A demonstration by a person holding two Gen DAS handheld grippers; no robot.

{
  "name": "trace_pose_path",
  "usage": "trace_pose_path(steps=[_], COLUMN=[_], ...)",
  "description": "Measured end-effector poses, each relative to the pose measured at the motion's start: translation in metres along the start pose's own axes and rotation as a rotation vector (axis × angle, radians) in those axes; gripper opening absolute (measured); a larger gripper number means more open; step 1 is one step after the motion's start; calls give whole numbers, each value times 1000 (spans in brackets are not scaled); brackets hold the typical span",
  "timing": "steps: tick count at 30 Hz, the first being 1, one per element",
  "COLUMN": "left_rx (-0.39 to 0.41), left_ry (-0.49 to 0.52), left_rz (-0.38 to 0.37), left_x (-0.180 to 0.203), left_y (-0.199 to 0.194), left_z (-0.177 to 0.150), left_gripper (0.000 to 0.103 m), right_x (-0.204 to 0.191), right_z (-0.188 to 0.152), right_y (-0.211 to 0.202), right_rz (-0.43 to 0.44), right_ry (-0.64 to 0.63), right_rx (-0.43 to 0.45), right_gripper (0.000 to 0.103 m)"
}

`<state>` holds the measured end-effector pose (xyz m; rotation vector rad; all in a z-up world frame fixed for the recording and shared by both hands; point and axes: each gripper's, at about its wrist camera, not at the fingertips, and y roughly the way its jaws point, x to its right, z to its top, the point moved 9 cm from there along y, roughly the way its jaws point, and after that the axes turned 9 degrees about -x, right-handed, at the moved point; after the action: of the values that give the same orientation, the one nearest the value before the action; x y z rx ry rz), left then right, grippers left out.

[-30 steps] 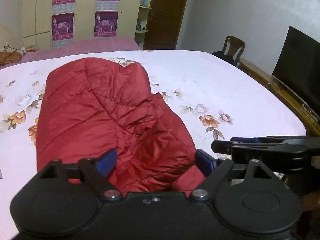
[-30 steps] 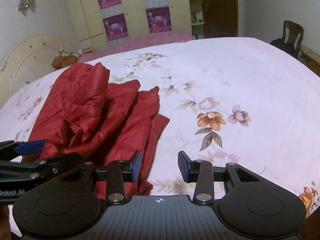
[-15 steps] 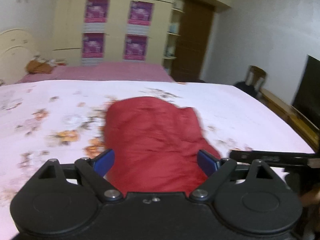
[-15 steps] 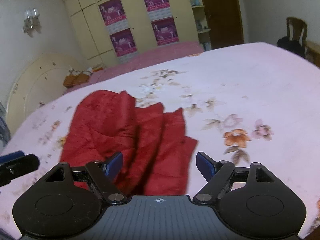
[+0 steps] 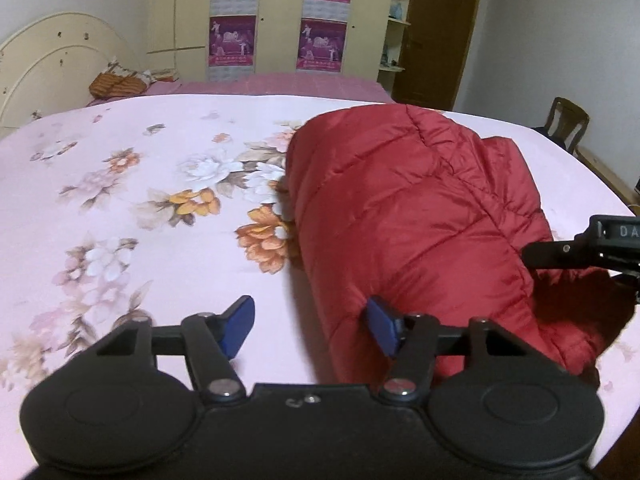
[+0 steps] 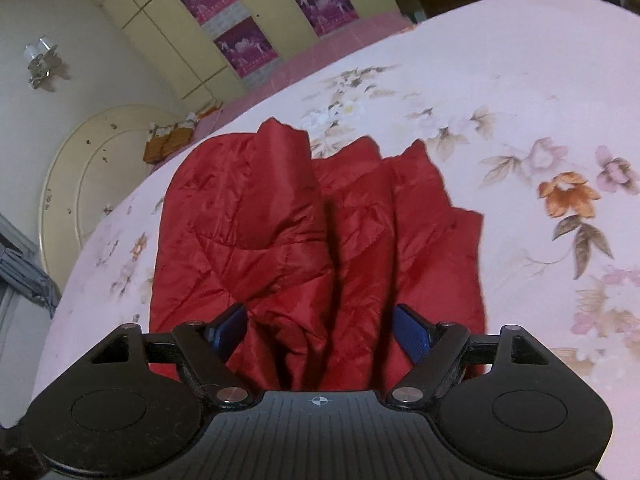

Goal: Fold large clothes

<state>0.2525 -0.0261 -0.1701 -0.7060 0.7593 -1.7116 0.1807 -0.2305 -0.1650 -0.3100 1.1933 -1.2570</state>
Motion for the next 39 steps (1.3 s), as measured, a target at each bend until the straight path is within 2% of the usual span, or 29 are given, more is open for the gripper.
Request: trace_pose_path(steps=[2,4,5,8,12,16,19,22,25,26,27,31,34,37,39], left_rx=[0,0,1,3,10,6,-23,-12,-11,-12,-13,-12,-8,-9,-12], left_ry=[15,34,48,74,90,115,147,222,243,246,248,244,251,257,260], left_rz=[-13,-38,-46,-72,-114,-138,-121,-78,-77,-80,-82,-96,-103,-106,-107], left_x=[6,14,18,30,43,57,66,77,78,77,77,76,77,76,77], left_y=[5,6,7,6,3,2,16,24,28,28,28,27,26,27,28], left_z=[3,5,6,8,14,12,2,-4,-6,-6,-6,-4,-5,-4,-4], left_gripper=[49,38,36,34,34,42,44,44,44,44,44,43,43,43,43], right_x=[-5,-5,-5,-7,-6,20,42,54,59,61,62,43,16,4,6], right_z=[-2,-2,-2,-1,-1,-7,-18,-27,-33,-34,-34,-39,-45,-60,-70], right_y=[2,-1,-4,-18,-39,-47,-31,-21,-27,-30,-37,-73,-92,-88,-78], right_rz=[0,-8,-3,2,-7,-35,-69,-84,-90,-111,-138,-235,-257,-246,-270], right_ry=[-33,-50,-55,-75,-112,-50,-13,26,58,63,62,-35,-129,-161,-174], right_rx=[-9,-1,4,30,58,48,11,1,12,16,25,120,180,155,126], right_gripper=[48,35,25,17,15,15,16,16,21,30,33,33,33,33,32])
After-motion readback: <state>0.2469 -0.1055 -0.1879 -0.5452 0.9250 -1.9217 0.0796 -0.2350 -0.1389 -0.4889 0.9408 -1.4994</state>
